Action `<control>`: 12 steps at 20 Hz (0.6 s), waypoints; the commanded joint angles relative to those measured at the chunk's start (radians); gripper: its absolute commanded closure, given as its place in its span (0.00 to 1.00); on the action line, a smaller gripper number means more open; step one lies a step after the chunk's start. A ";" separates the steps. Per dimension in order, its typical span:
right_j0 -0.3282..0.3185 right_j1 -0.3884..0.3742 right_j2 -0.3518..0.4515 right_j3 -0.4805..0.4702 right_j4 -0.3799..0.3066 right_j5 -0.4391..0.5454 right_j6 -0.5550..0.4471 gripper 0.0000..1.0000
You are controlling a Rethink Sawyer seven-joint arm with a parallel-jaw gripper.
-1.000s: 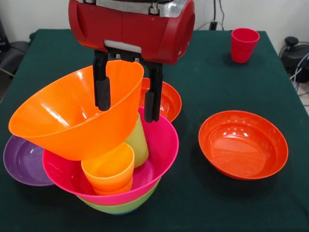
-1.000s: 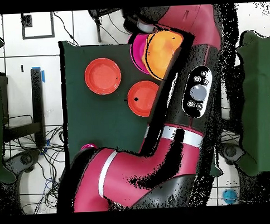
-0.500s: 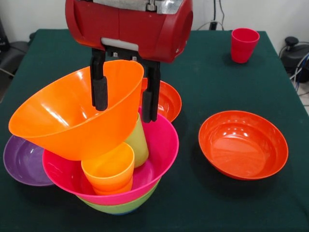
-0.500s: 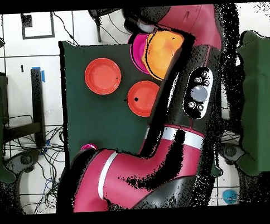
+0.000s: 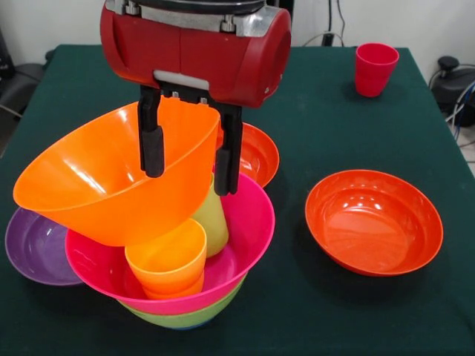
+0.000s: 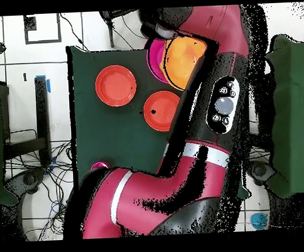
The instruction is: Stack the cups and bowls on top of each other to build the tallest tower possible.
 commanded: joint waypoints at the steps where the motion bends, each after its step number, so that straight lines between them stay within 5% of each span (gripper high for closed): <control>1: 0.014 0.007 0.134 0.159 -0.080 -0.036 -0.119 0.00; 12: 0.007 -0.020 0.151 0.201 -0.099 -0.033 -0.130 0.00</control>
